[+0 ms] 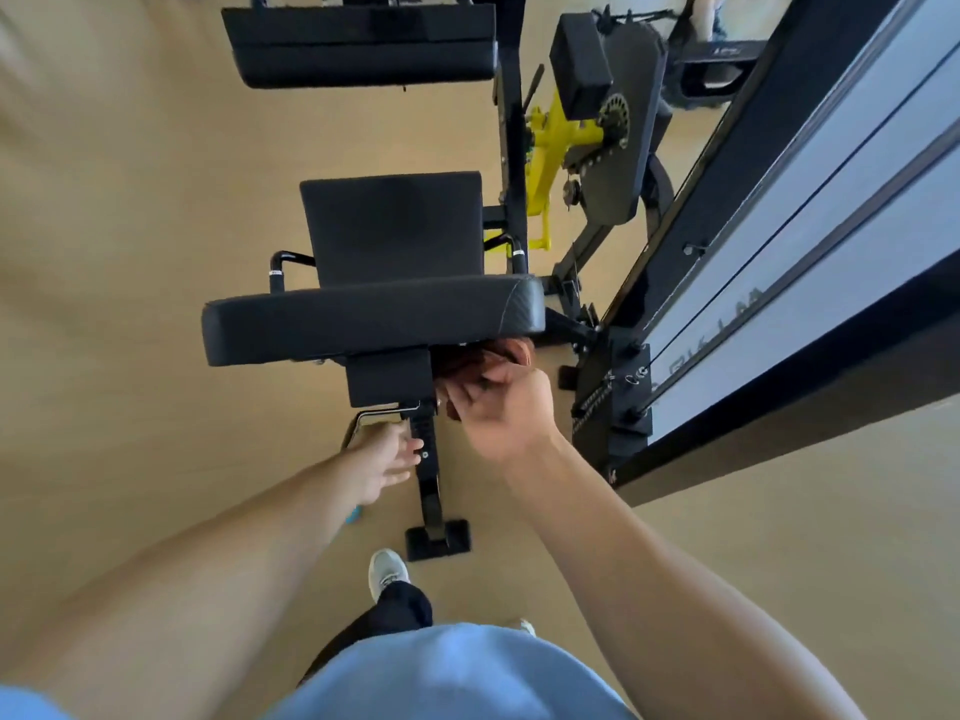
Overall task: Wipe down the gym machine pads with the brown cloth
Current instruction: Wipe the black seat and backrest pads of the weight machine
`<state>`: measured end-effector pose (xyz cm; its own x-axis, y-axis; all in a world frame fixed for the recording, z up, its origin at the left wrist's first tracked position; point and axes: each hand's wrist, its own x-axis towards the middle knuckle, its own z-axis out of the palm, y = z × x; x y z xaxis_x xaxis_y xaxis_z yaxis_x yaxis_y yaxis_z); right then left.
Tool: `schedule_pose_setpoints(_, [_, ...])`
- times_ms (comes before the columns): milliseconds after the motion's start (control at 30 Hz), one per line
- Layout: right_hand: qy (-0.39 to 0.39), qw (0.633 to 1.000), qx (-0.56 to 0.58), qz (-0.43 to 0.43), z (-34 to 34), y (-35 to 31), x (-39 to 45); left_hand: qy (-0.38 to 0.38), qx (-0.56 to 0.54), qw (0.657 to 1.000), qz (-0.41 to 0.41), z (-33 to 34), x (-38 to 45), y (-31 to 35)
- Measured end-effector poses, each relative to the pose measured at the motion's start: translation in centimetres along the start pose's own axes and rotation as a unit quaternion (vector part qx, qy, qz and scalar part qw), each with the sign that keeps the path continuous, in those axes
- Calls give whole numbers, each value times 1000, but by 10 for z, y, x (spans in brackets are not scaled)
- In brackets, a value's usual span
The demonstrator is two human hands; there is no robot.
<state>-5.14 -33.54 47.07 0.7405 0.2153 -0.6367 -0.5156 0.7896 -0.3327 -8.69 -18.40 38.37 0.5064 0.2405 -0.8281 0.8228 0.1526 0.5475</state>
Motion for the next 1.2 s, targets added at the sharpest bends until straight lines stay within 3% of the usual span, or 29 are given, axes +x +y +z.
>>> schedule_pose_setpoints(200, [-11, 999, -35, 6, -2, -10, 5, -17, -59, 998, 24, 31, -20, -7])
schedule_pose_setpoints(367, [34, 997, -54, -31, -6, 5, 57, -49, -15, 996, 69, 28, -23, 14])
schedule_pose_setpoints(500, [63, 988, -134, -46, -23, 15, 130, 15, 9, 995, 102, 7, 6, 13])
schedule_pose_setpoints(567, [89, 982, -163, -34, -33, 18, 155, 12, 14, 994, 105, -3, 20, 6])
schedule_pose_setpoints(800, [112, 983, -138, -33, -34, 27, 176, 26, 7, 994, 109, -37, 44, -13])
schedule_pose_setpoints(1000, [55, 985, -162, -14, -17, 10, 98, 5, 7, 996, 85, -23, -5, -22])
schedule_pose_setpoints(1200, [-62, 979, -195, 19, -25, -20, -12, 2, -78, 994, 73, 16, -65, -23])
